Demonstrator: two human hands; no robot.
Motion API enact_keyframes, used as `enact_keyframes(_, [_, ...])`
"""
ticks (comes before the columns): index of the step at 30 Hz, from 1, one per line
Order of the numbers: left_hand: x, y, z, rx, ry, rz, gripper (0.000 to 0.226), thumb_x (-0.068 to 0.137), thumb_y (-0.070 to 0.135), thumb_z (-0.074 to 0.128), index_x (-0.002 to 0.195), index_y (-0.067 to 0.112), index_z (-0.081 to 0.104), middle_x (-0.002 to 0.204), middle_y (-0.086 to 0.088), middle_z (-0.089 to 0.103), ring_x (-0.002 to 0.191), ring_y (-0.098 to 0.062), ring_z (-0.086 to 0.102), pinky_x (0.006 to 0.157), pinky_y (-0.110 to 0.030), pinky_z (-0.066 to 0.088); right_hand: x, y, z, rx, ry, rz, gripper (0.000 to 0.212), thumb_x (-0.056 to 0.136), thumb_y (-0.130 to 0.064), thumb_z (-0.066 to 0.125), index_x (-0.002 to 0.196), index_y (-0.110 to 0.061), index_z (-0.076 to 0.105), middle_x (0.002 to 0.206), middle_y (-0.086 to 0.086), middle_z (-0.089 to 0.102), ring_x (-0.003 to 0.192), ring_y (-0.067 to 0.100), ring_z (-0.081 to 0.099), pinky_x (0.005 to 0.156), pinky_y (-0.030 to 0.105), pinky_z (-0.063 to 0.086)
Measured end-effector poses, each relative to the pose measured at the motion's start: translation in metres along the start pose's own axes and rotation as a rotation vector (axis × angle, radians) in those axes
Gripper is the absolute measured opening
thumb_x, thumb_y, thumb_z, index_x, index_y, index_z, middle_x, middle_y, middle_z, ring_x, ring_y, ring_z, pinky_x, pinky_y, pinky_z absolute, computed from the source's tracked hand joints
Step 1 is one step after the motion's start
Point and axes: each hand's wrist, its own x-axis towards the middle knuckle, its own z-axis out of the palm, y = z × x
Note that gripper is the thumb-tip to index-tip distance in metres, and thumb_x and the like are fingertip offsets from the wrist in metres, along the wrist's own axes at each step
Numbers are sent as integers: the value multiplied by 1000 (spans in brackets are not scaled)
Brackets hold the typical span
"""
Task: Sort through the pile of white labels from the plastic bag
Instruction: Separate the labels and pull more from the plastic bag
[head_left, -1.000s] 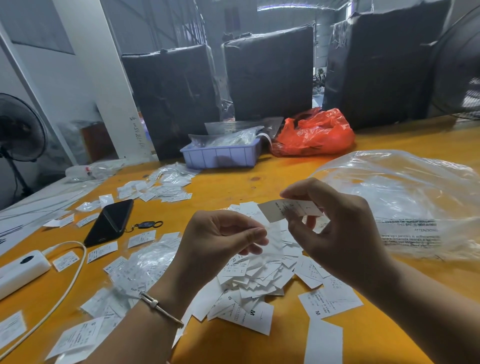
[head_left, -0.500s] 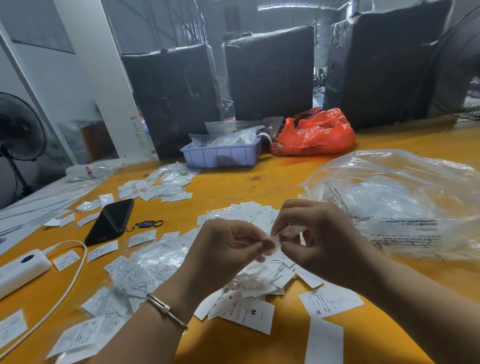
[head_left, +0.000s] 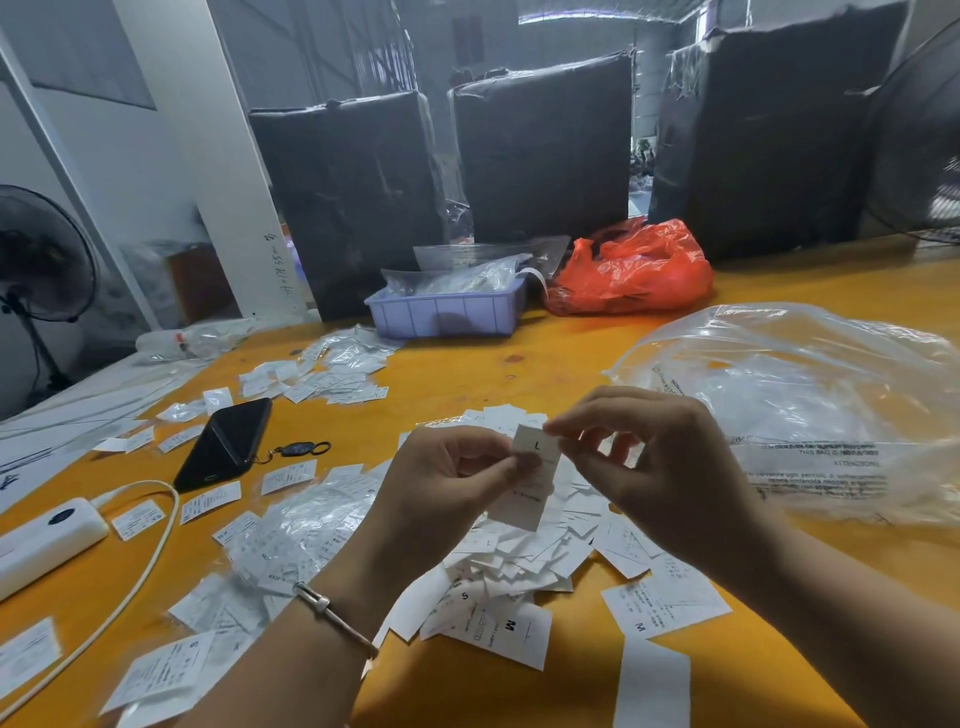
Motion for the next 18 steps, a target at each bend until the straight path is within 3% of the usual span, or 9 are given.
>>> enact_keyframes(5, [-1,2,1,-35,-48,-4,22,81,23,69,92,5,76,83,-6,77,74,-22,75,62,-21,55,-2,-1,3,111,-122,40,16,79,-1,70,84,-15,76,83,-10,68,73,5,63,56,16,49])
enact_keyframes(12, [1,3,1,-33,-54,-37,27,76,25,72,96,6,73,80,-7,77,70,-20,75,59,-19,55,1,8,2,226,-161,150,15,81,-6,70,83,-19,77,86,-9,68,79,8,63,59,19,49])
enact_keyframes(15, [1,5,-2,-61,-17,-68,29,75,24,73,101,11,68,79,-8,77,66,-23,74,56,-20,54,3,14,-3,70,-16,144,8,81,-11,69,84,-16,75,83,-10,68,72,7,63,60,24,52])
enact_keyframes(18, [1,5,-9,-52,7,-71,20,80,17,71,97,5,68,79,-12,77,65,-26,73,55,-22,54,8,30,-14,-279,163,190,7,80,-13,66,80,-13,73,82,-4,69,68,16,63,60,38,53])
